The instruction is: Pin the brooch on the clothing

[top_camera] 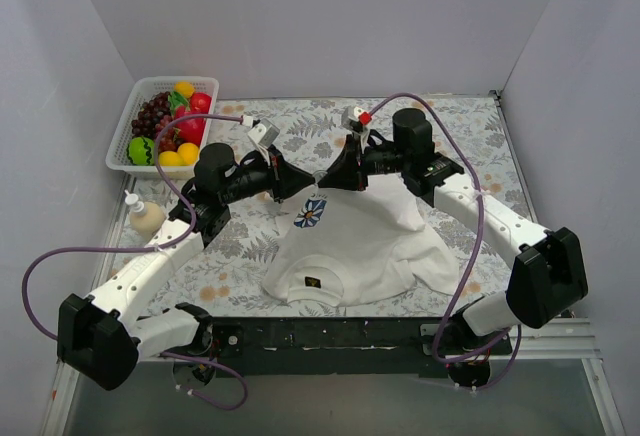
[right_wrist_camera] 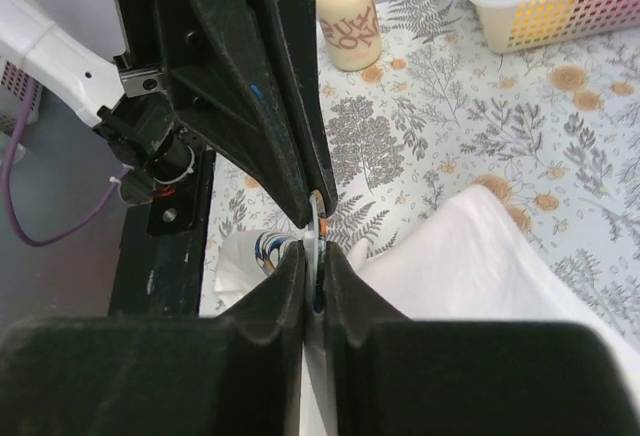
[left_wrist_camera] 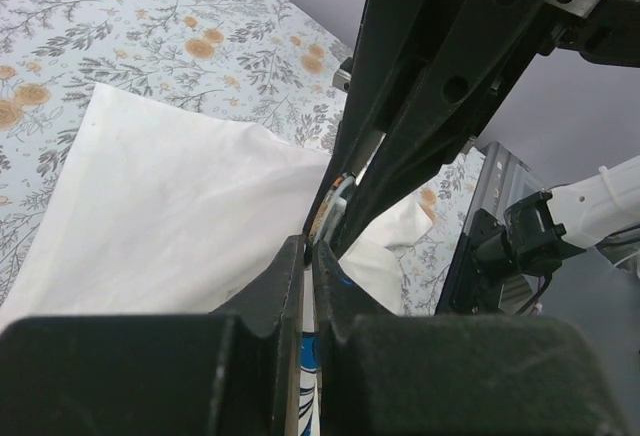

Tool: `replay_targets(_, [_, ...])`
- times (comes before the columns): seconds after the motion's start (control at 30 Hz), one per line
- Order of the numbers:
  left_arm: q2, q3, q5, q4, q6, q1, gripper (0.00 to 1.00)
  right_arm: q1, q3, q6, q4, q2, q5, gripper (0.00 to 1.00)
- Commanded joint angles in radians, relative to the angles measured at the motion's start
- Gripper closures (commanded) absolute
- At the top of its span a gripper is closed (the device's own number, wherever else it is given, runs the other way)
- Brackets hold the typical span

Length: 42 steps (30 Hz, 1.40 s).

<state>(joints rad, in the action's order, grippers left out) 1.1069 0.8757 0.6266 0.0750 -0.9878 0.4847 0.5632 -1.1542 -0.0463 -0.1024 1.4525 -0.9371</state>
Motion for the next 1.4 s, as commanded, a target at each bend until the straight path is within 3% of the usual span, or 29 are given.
replay_targets(0.0, [-0.071, 0.017, 0.07, 0.089, -0.041, 0.02, 1.0, -0.029, 0.036, 0.069, -0.108, -0.043, 0.032, 0.82])
replay_targets(0.1, [-0.068, 0.016, 0.065, 0.088, -0.04, 0.02, 1.0, -0.034, 0.05, 0.071, -0.134, -0.067, 0.017, 0.57])
replay_targets(0.17, [-0.067, 0.013, 0.061, 0.089, -0.038, 0.02, 1.0, -0.036, 0.06, 0.072, -0.143, -0.083, 0.011, 0.46])
replay_targets(0.27, [-0.062, 0.009, 0.058, 0.088, -0.037, 0.02, 1.0, -0.039, 0.073, 0.075, -0.158, -0.101, -0.008, 0.38])
replay_targets(0.57, [-0.068, -0.003, 0.061, 0.089, -0.026, 0.018, 1.0, -0.078, 0.125, 0.025, -0.249, -0.152, -0.064, 0.34])
replay_targets(0.8, [-0.081, -0.02, 0.091, 0.104, -0.012, 0.018, 1.0, -0.152, 0.18, -0.139, -0.538, -0.127, -0.299, 0.3])
replay_targets(1.03, [-0.065, -0.009, 0.162, 0.112, -0.017, 0.018, 1.0, -0.143, 0.166, -0.329, -0.747, -0.046, -0.396, 0.27])
replay_targets(1.23, [-0.065, 0.0, 0.171, 0.111, -0.018, 0.018, 1.0, -0.118, 0.131, -0.357, -0.749, 0.017, -0.391, 0.28])
replay_targets(1.37, [-0.065, 0.006, 0.173, 0.101, -0.018, 0.018, 1.0, -0.109, 0.117, -0.397, -0.778, 0.048, -0.396, 0.34])
